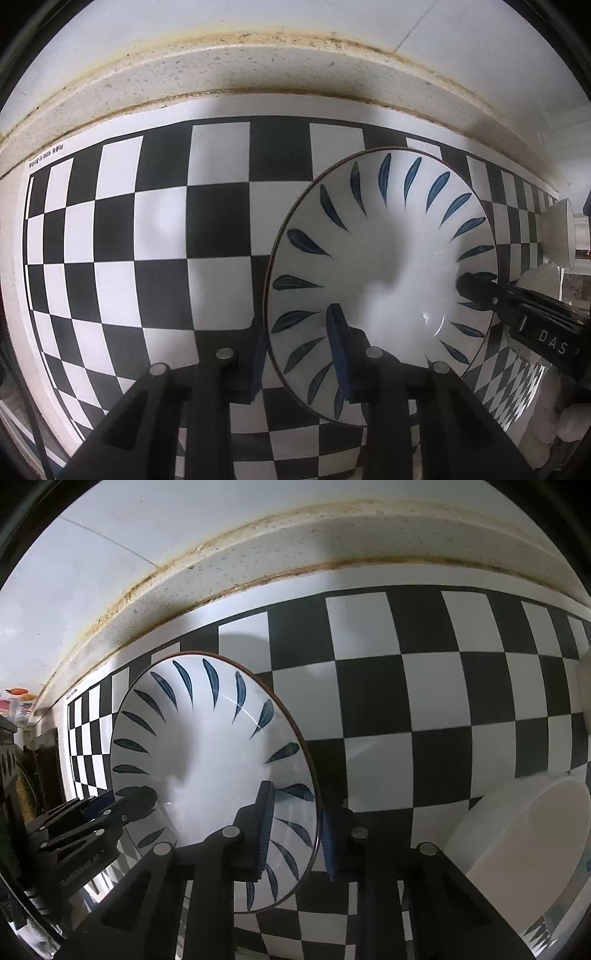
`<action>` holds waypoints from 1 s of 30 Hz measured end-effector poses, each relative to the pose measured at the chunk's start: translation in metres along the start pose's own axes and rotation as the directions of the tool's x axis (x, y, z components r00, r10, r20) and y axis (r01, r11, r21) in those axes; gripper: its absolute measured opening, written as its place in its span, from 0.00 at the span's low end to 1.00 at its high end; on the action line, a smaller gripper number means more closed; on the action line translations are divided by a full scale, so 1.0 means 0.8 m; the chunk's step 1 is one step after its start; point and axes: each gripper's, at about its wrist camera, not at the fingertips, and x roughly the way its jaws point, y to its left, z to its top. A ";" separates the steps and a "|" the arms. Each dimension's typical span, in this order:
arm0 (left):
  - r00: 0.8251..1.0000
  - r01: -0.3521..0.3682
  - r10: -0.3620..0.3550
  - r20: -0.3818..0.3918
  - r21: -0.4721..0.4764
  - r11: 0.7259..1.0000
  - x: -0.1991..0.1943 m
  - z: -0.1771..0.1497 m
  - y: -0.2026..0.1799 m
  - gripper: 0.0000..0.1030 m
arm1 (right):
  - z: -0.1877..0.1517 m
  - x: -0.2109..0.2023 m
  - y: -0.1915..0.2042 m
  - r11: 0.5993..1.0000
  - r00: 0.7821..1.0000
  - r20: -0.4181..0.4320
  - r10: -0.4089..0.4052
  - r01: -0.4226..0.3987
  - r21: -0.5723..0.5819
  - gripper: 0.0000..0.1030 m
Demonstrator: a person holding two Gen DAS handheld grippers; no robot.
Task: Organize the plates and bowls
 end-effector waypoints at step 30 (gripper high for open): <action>0.987 0.005 -0.008 0.158 0.014 1.000 -0.121 -0.105 -0.020 0.28 | -0.132 -0.122 0.009 0.989 0.982 0.159 0.097 -0.078 -0.124 0.15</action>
